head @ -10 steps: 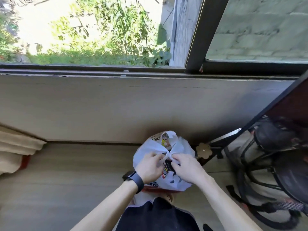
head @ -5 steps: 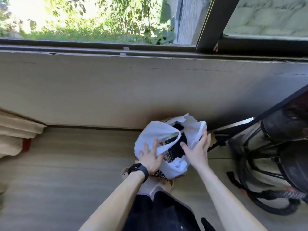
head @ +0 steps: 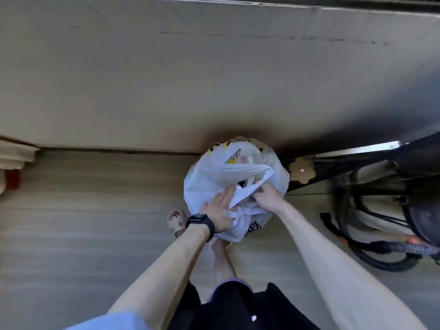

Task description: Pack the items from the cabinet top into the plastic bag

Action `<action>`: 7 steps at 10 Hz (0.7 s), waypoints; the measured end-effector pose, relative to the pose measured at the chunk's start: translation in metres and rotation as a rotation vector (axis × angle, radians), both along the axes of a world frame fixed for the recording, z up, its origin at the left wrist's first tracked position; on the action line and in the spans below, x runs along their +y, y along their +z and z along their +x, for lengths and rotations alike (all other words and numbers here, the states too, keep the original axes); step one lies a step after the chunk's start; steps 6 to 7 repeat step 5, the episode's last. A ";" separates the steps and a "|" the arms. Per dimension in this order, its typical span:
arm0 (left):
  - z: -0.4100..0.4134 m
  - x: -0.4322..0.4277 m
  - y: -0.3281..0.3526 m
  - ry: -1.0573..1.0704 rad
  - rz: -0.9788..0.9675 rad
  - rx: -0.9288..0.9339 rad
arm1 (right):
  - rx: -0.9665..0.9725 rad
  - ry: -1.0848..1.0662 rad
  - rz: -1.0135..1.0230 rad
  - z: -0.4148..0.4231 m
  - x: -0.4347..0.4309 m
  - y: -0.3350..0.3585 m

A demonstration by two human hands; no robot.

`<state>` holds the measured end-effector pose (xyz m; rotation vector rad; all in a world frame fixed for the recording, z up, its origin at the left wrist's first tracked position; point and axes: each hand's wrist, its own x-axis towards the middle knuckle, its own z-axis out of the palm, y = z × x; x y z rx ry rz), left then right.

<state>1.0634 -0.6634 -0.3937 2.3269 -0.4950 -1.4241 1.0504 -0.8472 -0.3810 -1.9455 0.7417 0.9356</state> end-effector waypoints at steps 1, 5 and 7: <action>0.014 0.005 0.027 0.040 -0.053 0.013 | -0.035 -0.071 -0.019 -0.007 -0.015 0.017; 0.119 0.088 0.170 0.133 -0.318 -0.733 | -0.731 -0.369 -0.200 0.042 0.017 0.210; 0.119 0.088 0.170 0.133 -0.318 -0.733 | -0.731 -0.369 -0.200 0.042 0.017 0.210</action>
